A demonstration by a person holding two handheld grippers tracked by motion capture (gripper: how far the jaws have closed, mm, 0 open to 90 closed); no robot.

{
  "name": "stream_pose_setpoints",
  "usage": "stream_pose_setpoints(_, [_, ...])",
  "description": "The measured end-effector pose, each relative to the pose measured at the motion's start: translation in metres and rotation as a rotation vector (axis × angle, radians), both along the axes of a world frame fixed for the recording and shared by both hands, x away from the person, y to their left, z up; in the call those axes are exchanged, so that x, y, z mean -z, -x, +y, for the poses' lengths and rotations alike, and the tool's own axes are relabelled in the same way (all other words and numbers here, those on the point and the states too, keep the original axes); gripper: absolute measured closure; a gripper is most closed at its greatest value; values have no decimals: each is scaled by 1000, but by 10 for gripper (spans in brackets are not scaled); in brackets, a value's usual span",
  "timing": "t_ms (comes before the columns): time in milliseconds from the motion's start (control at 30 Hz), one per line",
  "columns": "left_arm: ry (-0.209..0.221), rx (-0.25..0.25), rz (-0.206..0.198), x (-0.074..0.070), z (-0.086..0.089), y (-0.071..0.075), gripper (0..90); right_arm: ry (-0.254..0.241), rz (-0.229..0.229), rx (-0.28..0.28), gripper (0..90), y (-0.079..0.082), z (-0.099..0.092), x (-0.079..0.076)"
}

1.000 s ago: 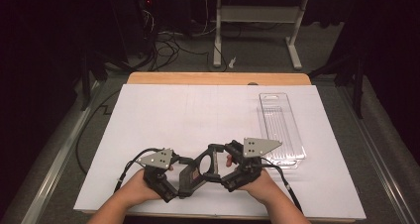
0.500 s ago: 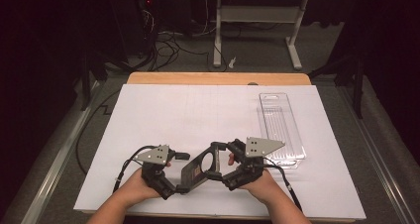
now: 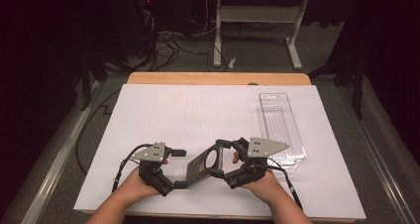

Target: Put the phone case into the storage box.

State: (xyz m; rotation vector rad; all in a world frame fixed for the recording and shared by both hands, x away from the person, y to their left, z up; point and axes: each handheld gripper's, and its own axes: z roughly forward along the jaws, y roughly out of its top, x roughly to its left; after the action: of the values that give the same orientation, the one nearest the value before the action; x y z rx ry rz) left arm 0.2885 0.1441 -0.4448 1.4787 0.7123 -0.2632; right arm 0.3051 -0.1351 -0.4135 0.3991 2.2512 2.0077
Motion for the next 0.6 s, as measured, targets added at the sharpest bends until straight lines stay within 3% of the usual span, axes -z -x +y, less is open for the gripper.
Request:
stream_pose_setpoints(400, [3,-143,-1,-1,12,-10,1,15,-22,83,147,1,-7,-3])
stream_pose_setpoints(600, [14,-221,-28,-1,18,-13,6,29,-29,130,147,2,-8,-4])
